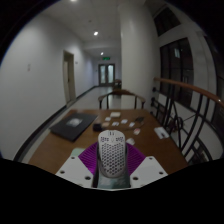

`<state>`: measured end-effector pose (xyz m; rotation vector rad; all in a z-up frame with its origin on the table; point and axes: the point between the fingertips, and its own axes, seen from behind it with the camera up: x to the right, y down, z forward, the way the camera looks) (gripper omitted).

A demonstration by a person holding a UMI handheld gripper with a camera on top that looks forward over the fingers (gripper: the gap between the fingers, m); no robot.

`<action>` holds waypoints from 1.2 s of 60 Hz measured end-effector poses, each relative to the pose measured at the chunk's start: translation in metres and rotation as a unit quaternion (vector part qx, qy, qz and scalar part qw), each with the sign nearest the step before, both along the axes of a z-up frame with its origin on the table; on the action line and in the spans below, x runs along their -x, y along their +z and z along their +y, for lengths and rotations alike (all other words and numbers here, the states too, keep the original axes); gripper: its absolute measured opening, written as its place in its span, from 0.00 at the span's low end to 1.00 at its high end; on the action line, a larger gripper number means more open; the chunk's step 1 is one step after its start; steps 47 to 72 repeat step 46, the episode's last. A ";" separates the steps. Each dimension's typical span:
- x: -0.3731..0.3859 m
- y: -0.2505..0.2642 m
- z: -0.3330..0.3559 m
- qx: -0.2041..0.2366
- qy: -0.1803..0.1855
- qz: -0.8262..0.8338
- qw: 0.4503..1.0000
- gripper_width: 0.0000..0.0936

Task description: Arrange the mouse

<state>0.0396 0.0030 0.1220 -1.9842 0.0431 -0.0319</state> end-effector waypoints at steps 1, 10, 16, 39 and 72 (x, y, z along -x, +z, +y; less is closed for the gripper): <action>0.005 -0.018 0.002 0.008 0.005 -0.004 1.000 0.39; 0.041 -0.113 -0.002 0.102 0.005 -0.004 0.995 0.39; 0.032 -0.136 -0.003 0.120 -0.007 -0.020 0.992 0.39; 0.035 -0.102 -0.045 0.135 0.109 -0.016 0.985 0.87; 0.009 -0.078 -0.075 0.117 0.120 -0.023 0.986 0.87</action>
